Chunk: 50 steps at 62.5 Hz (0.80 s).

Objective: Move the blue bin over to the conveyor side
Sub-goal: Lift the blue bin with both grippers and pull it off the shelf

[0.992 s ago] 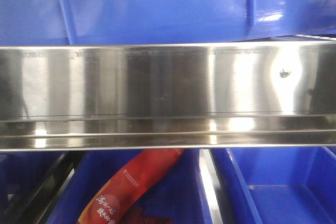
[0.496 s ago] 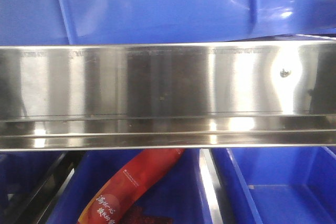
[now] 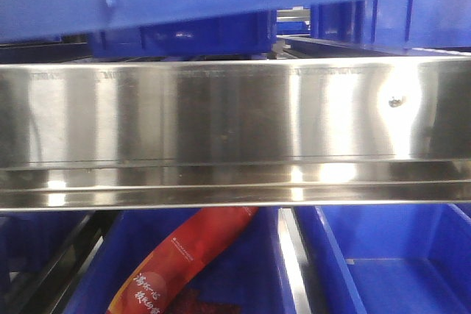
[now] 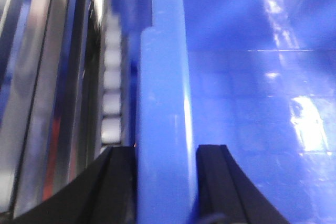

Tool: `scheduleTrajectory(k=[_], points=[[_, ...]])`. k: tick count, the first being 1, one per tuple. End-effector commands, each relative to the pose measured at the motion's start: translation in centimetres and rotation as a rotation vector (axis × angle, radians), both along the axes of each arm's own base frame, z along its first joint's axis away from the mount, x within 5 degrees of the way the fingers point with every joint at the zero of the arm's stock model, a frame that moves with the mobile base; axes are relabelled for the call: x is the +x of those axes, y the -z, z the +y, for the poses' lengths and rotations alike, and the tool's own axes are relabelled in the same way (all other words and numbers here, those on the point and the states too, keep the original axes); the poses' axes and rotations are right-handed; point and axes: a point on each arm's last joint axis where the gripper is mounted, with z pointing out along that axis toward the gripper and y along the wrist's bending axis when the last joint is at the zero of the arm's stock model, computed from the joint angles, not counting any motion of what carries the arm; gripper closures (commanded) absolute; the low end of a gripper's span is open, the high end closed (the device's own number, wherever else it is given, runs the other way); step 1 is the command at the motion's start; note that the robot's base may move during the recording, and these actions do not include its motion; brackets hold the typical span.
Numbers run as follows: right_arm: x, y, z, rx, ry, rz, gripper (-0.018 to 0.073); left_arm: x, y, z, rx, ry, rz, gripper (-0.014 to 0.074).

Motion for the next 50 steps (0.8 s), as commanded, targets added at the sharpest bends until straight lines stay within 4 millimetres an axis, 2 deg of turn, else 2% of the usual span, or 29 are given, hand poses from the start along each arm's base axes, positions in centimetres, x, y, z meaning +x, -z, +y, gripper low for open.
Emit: scheduleTrajectory(k=[1, 8, 18, 26, 39, 50], points=[[-1.6, -2.5, -0.2, 0.031, -0.014, -0.139, 0.0648, -1.9, -2.9, -0.3, -0.026, 0.016, -0.117, 0.0615], [-2.6, -2.6, -0.4, 0.034, -0.011, -0.137, 0.0648, -2.9, -3.5, -0.4, -0.027, 0.022, -0.115, 0.0615], [-4.4, -1.3, -0.8, 0.031, -0.004, -0.087, 0.0648, -4.2, -4.4, -0.2, -0.029, 0.022, -0.129, 0.0615], [-6.1, -1.2, -1.1, 0.047, -0.012, -0.117, 0.0648, -5.5, -4.9, -0.5, -0.030, 0.037, -0.119, 0.0615], [-8.7, -1.8, -1.5, 0.084, -0.021, -0.172, 0.0648, -7.7, -4.8, -1.8, -0.027, 0.068, -0.115, 0.0615], [-10.3, -1.1, -1.9, 0.086, -0.023, -0.187, 0.0648, -10.1, -4.7, -1.8, -0.014, 0.045, -0.121, 0.0615]])
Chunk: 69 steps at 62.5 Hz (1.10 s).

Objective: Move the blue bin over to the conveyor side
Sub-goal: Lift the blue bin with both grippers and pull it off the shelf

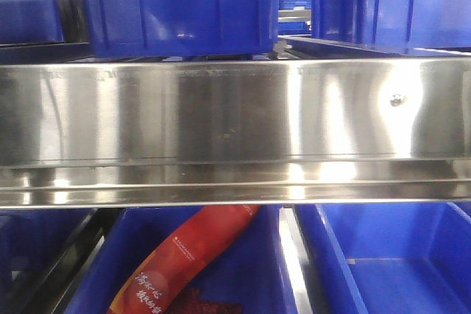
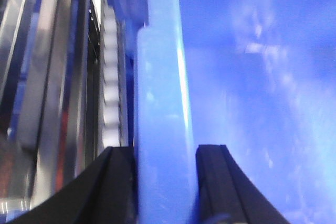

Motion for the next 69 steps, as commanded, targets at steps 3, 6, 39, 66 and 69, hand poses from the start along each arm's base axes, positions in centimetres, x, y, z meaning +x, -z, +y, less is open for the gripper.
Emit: scheduleTrajectory(k=[3, 6, 39, 66, 69], points=[[-1.3, -1.1, 0.0, 0.033, -0.030, -0.144, 0.0648, -2.6, -1.7, -0.1, -0.052, 0.009, -0.120, 0.0615], [-1.8, -0.9, -0.1, 0.042, -0.024, -0.145, 0.0648, -3.4, -1.6, 0.1, -0.053, 0.006, -0.122, 0.0615], [-5.6, -1.3, -1.0, 0.061, -0.019, -0.187, 0.0648, -9.1, -1.5, 1.9, -0.064, -0.021, -0.188, 0.0615], [-5.7, -1.3, -0.5, 0.112, -0.046, -0.175, 0.0648, -9.0, -1.7, 1.9, -0.069, -0.018, -0.208, 0.0615], [-5.7, -1.3, -0.5, 0.112, -0.046, -0.175, 0.0648, -9.0, -1.7, 1.9, -0.069, -0.018, -0.208, 0.0615]])
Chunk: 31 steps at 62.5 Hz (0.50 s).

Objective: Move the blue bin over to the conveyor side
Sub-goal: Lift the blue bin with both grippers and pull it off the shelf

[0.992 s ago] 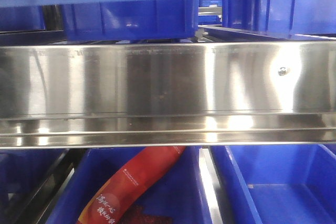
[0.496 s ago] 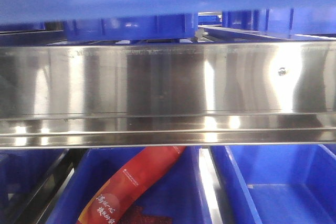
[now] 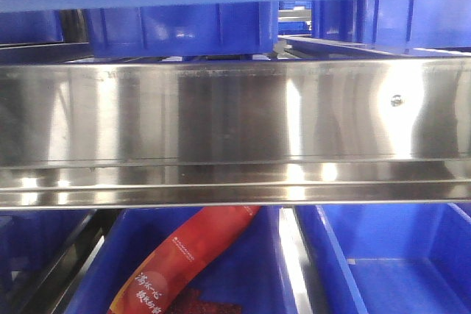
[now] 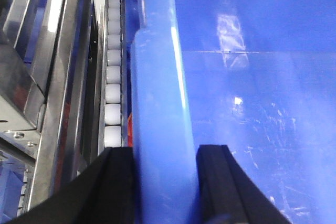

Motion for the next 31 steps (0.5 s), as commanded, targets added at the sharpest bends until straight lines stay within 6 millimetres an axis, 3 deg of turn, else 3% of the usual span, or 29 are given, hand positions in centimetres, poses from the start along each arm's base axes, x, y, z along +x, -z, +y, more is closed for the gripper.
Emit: scheduleTrajectory(k=[1, 31], points=[[-0.32, -1.50, -0.15, 0.017, -0.003, -0.137, 0.0648, -0.49, -1.48, 0.05, -0.007, 0.020, -0.132, 0.0615], [-0.24, -1.68, -0.08, 0.026, -0.005, -0.157, 0.0648, -0.49, -1.48, 0.05, -0.007, 0.020, -0.132, 0.0615]])
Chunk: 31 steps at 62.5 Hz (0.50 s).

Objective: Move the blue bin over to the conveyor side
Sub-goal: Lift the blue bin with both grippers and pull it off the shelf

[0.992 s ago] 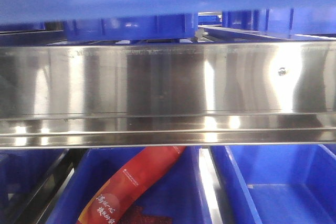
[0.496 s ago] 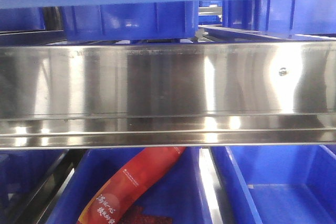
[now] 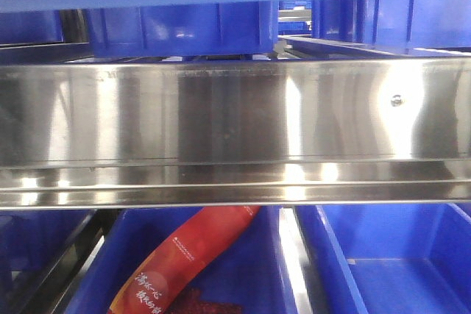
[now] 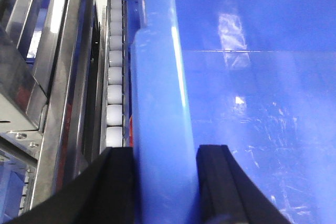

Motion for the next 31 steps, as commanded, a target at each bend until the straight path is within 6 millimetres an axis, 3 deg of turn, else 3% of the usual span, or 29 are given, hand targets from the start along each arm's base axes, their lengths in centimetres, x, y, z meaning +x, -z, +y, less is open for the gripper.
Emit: scheduleTrajectory(k=[1, 31], points=[[-0.29, -1.58, -0.17, 0.014, -0.001, -0.146, 0.0648, -0.49, -1.48, 0.04, -0.008, 0.021, -0.131, 0.0615], [-0.29, -1.58, -0.17, 0.014, -0.001, -0.146, 0.0648, -0.49, -1.48, 0.04, -0.008, 0.021, -0.131, 0.0615]])
